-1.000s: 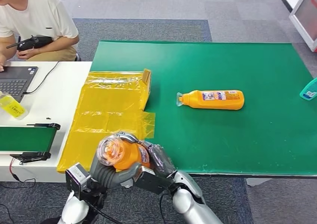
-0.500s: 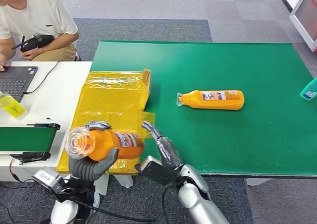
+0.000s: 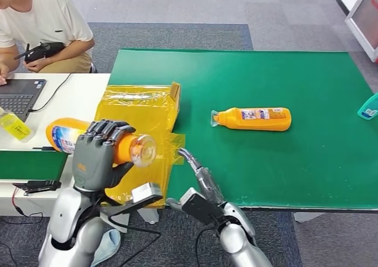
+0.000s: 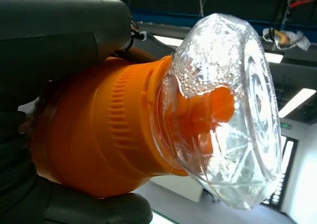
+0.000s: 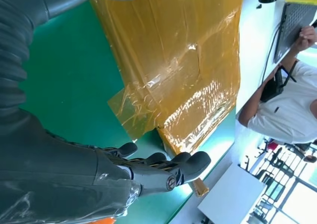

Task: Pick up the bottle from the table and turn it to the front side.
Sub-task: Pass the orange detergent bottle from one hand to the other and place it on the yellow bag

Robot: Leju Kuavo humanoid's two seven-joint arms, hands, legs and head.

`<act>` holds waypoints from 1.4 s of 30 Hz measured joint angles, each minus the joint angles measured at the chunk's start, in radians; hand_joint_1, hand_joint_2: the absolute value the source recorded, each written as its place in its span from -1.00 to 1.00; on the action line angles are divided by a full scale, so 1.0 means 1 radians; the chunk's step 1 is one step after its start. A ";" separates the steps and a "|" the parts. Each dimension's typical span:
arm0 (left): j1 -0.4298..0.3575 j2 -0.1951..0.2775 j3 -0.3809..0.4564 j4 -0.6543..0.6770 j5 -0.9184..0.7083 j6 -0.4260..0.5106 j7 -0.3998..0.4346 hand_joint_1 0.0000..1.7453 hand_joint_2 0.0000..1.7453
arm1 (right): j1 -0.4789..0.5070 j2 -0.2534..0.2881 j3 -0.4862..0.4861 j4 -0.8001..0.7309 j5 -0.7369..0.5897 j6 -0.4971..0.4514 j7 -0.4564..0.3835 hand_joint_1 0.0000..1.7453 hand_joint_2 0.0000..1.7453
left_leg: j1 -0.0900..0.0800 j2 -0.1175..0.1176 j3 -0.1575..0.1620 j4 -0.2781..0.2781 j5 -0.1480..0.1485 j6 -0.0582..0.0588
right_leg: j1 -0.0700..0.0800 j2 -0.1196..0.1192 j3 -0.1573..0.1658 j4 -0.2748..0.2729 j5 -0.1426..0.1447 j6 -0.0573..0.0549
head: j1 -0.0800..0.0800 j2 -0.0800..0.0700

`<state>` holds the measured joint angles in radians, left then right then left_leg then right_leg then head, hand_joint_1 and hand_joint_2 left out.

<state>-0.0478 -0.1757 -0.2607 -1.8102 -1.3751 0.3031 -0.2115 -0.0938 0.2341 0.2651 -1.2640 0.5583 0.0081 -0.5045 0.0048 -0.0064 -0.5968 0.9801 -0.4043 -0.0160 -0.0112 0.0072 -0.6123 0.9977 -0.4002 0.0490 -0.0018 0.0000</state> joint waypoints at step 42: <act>-0.467 -0.061 -0.028 1.249 -0.159 0.199 0.140 1.00 1.00 | 0.044 -0.094 0.072 0.066 0.044 0.049 -0.042 -1.00 1.00 | 0.000 0.000 -0.001 0.000 0.001 0.000 | 0.000 0.001 -0.001 0.000 0.003 0.000 | 0.000 0.000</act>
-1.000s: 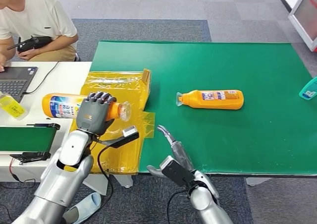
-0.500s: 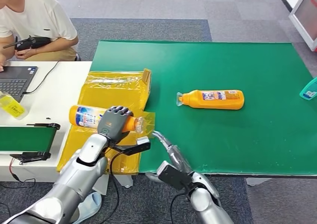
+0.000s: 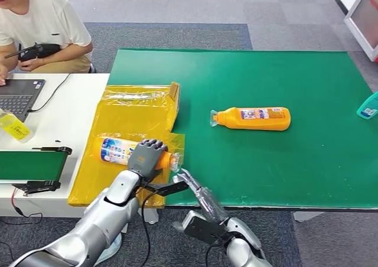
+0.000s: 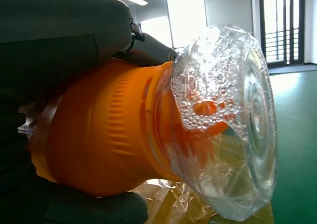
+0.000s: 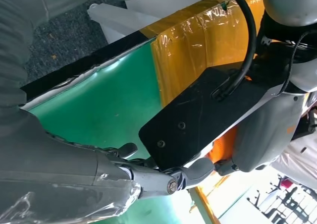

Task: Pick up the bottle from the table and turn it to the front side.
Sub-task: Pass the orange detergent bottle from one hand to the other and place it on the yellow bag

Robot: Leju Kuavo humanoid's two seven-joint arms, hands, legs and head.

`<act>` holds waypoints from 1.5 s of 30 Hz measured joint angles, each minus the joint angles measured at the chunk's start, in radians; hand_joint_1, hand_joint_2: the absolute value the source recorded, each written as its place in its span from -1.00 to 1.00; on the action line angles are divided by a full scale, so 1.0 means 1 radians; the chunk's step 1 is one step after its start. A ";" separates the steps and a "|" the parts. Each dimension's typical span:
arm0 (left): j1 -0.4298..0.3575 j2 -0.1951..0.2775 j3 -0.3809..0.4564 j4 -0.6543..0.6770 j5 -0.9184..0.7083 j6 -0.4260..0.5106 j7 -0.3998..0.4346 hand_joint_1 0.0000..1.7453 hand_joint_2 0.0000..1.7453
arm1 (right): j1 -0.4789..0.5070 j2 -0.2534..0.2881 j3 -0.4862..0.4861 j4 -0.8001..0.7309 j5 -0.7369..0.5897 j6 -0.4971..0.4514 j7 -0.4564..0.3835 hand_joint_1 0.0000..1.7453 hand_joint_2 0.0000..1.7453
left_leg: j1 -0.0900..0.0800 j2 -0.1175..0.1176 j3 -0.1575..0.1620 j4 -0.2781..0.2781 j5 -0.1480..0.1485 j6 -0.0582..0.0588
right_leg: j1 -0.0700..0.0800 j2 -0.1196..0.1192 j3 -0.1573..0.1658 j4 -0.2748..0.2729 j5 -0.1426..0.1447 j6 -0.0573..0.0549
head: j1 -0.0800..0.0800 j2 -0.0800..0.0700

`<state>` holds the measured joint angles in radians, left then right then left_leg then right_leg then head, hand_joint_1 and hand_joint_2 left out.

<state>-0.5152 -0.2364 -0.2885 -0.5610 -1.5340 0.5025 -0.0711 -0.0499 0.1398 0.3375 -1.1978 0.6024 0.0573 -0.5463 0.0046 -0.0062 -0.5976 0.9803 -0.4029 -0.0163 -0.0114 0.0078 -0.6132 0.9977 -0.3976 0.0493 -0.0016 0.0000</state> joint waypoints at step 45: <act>0.035 -0.013 0.067 0.084 0.129 -0.073 -0.117 -1.00 -1.00 | 0.035 -0.033 0.007 0.005 -0.001 -0.021 -0.008 -1.00 1.00 | 0.000 0.000 0.003 0.000 0.000 0.001 | 0.000 0.000 0.003 0.000 0.000 0.001 | 0.000 0.000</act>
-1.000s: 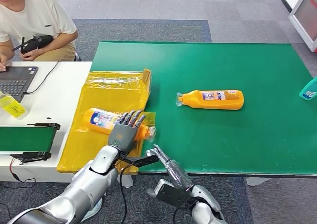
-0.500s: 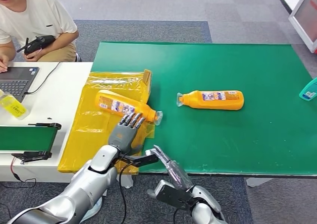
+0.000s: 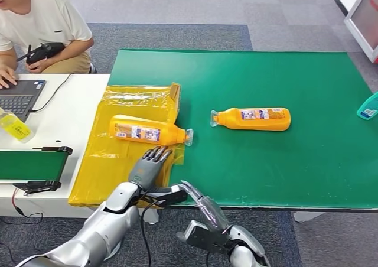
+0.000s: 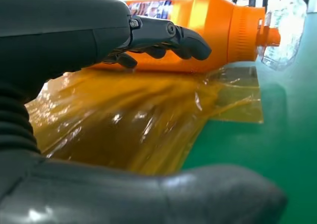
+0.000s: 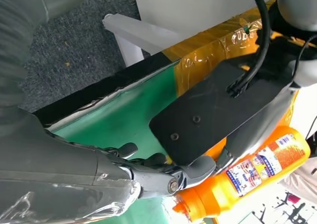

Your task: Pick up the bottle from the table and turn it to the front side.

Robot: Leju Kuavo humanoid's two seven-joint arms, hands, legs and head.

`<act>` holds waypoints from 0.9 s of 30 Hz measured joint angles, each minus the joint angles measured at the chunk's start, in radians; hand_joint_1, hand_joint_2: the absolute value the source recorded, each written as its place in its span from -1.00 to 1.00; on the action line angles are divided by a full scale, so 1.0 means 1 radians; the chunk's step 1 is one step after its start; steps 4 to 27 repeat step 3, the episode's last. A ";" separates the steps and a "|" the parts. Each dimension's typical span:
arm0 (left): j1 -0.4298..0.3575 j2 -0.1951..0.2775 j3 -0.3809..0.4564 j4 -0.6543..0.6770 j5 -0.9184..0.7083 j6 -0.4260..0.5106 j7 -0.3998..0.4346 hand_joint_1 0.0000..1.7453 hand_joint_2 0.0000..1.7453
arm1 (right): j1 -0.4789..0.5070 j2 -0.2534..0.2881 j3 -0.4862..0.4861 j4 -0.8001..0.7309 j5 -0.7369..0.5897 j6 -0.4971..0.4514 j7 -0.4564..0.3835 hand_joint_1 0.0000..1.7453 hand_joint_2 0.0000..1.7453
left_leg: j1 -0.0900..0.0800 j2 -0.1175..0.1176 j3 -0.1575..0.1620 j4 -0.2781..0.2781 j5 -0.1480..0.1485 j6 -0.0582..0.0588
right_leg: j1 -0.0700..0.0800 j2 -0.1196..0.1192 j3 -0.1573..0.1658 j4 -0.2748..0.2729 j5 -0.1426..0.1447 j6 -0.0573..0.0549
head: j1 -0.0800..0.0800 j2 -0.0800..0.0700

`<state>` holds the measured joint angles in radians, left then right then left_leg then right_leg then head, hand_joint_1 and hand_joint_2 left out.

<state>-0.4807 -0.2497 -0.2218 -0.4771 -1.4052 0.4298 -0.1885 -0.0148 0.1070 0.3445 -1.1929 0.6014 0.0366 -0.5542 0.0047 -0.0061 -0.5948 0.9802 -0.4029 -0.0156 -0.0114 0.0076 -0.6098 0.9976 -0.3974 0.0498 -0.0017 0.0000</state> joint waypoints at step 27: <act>0.014 -0.002 0.010 -0.006 0.025 0.000 -0.026 -1.00 -1.00 | 0.002 0.000 0.000 0.000 0.006 -0.006 0.000 -1.00 1.00 | 0.000 0.000 0.000 0.000 0.000 0.000 | 0.000 0.000 0.000 0.000 0.000 0.000 | 0.000 0.000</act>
